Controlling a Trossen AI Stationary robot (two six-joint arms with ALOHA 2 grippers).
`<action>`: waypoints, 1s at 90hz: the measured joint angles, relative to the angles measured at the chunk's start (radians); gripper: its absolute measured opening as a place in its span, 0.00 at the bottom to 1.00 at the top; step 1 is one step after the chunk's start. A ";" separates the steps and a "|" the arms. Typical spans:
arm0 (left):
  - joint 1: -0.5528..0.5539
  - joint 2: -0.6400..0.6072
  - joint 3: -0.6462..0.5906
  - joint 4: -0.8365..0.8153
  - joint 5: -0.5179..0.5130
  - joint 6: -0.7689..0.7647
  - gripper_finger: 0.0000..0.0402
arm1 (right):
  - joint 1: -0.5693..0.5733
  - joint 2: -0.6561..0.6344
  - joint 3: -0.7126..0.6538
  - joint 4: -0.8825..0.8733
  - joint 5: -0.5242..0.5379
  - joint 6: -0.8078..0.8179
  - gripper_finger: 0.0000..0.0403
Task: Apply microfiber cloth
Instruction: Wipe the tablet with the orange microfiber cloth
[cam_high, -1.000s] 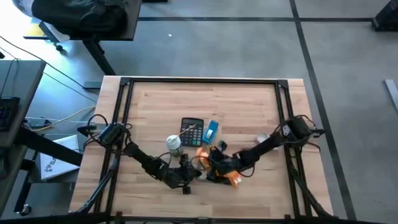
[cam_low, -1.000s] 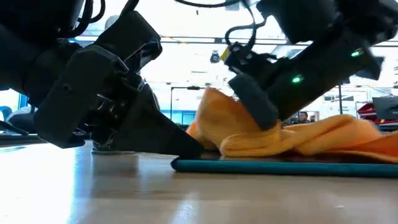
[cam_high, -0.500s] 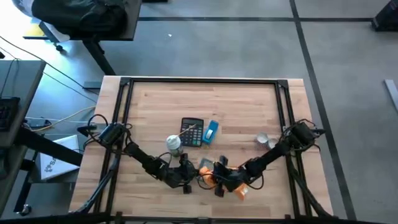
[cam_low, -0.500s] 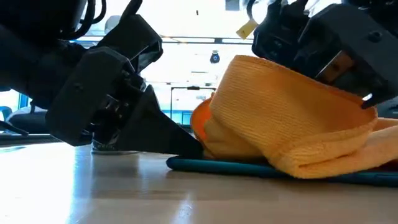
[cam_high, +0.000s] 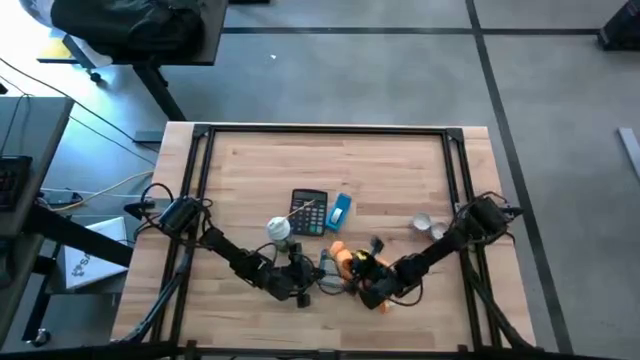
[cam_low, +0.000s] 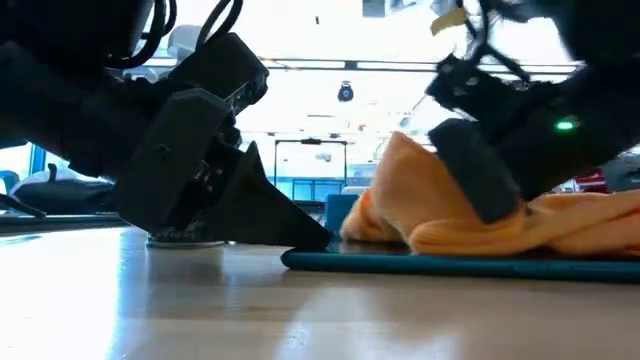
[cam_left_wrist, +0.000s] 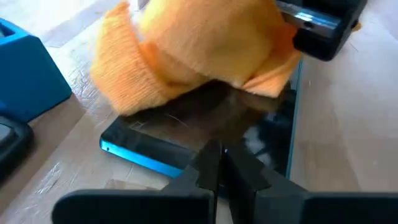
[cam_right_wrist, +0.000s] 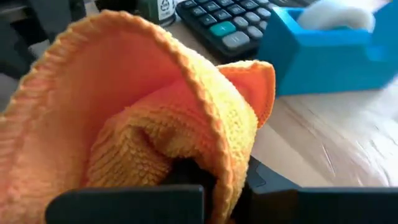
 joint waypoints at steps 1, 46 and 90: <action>0.000 0.000 0.000 0.000 0.000 -0.001 0.00 | 0.005 0.000 0.000 -0.005 0.001 0.008 0.00; -0.002 0.000 0.000 0.000 -0.003 -0.023 0.00 | 0.095 0.002 -0.002 0.217 -0.155 -0.151 0.00; -0.001 -0.002 0.001 -0.041 -0.017 -0.020 0.00 | -0.049 0.000 -0.009 0.131 -0.079 -0.174 0.00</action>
